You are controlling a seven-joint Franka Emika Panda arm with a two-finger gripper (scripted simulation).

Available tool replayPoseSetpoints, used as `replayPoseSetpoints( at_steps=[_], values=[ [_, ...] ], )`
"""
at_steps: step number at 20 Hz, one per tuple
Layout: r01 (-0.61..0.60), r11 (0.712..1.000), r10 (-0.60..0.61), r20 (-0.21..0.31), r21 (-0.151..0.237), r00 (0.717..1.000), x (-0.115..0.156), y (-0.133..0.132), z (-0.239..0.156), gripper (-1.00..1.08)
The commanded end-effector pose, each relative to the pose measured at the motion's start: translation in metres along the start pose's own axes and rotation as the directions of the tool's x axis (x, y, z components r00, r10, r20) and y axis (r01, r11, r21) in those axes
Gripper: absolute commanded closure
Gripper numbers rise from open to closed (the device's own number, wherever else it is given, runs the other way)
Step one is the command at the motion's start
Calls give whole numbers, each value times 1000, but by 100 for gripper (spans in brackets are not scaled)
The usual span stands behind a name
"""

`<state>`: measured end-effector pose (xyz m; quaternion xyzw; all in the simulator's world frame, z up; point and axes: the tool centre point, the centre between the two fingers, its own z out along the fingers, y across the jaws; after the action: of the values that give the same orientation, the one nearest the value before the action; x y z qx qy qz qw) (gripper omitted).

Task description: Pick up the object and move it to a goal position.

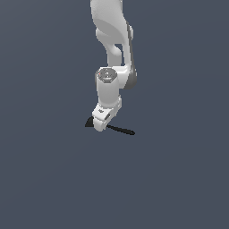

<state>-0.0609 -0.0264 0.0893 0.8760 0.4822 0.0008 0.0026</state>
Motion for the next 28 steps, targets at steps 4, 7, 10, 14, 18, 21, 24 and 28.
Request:
replayPoseSetpoints(
  at_steps=[4,7,10,14,18,21,24,28],
  values=[
    [142,990,-142,0,2,990,-6,-8,11,-92],
    [201,980,-201,-1,3,980,-8,-12,15,-92],
    [245,969,-245,-1,4,969,-10,-15,18,-92],
    [285,959,-285,-2,4,959,-11,-17,21,-92],
    [301,953,-301,-3,5,953,-12,-18,22,-92],
    [298,955,-298,-3,5,955,-12,-18,22,-92],
    [298,954,-298,-2,5,954,-12,-19,27,-92],
    [300,954,-300,-3,5,954,-12,-19,40,-92]
  ],
)
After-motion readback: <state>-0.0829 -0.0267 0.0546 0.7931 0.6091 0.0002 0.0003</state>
